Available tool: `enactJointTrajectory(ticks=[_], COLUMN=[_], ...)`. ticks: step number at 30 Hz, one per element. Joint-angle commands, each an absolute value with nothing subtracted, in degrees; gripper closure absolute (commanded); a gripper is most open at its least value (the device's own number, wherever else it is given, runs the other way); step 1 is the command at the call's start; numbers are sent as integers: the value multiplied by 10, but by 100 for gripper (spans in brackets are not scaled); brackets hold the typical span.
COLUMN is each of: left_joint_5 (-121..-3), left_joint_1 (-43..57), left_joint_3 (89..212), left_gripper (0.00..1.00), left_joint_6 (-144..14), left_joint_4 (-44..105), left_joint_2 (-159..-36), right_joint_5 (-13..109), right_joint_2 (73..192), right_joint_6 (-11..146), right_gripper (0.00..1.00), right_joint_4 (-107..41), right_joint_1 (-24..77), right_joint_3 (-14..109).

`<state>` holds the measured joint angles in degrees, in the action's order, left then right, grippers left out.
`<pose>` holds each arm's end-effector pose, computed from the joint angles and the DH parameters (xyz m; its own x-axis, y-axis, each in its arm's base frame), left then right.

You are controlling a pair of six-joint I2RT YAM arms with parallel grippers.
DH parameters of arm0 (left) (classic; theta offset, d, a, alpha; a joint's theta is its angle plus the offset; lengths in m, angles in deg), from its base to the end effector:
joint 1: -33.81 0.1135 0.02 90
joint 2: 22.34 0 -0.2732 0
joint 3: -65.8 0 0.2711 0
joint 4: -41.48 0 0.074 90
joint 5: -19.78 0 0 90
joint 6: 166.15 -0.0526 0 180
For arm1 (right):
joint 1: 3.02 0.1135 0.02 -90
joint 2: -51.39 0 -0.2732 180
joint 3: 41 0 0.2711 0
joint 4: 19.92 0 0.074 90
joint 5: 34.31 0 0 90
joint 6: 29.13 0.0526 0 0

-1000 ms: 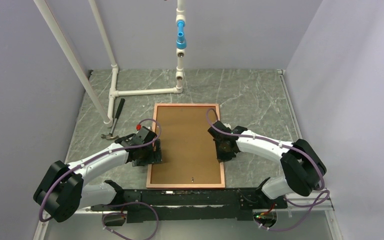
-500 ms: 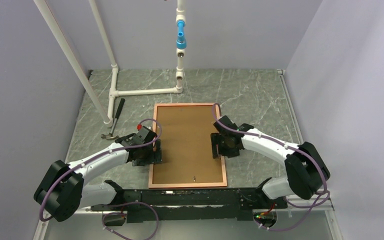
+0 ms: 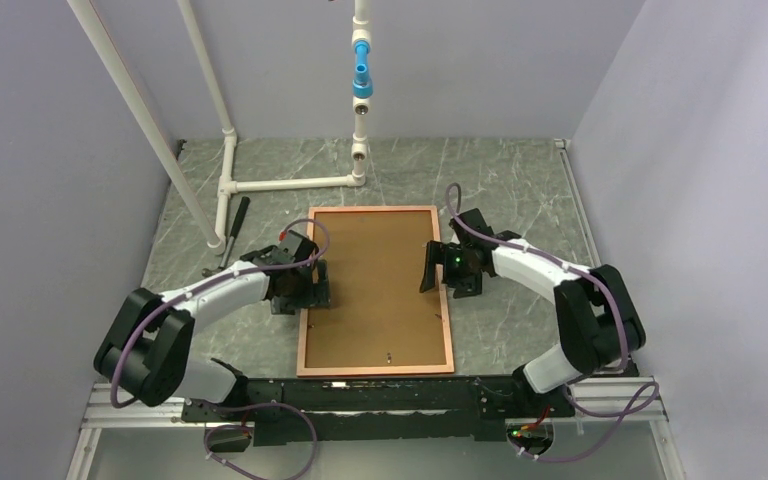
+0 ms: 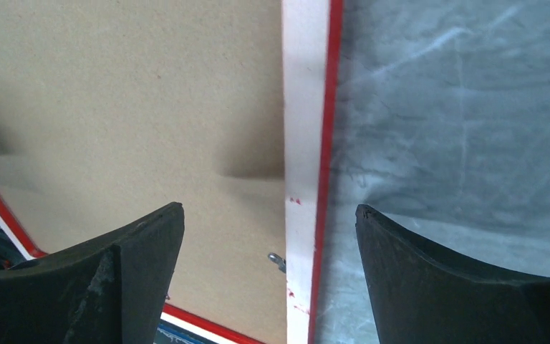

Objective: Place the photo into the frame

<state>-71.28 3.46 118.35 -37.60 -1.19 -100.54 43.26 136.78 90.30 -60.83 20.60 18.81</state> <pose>0.2208 -0.1281 0.1459 -0.9383 -0.1726 -0.2996 -0.1093 0.9701 -0.2168 0.2635 0.1276 0.1538 -0.9627 0.1027 -0.2504 0.0035 0.9299 0.3679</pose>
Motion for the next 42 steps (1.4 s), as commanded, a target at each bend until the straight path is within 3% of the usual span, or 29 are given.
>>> enactJointTrajectory(ticks=[1,18,29,35,42], left_joint_5=[-688,-637,-682,-687,-610], left_joint_1=[45,-9,-25,12,98], left_joint_3=[1206,1185,1157,1192,1222], left_gripper=[10,12,8,5,5], left_joint_6=[-404,-370,-347,-367,-415], left_joint_4=[28,-7,-34,-43,22], left_joint_2=[-1046,-957,-942,-962,-1000], right_joint_5=[391,307,413,464,430], right_joint_2=[1396,1306,1248,1286,1397], right_joint_6=[892,911,912,892,863], right_gripper=[11,16,10,5,5], right_joint_4=[-574,-603,-667,-671,-621], right_joint_1=[204,225,242,220,181], right_joint_3=[223,178,141,213,260])
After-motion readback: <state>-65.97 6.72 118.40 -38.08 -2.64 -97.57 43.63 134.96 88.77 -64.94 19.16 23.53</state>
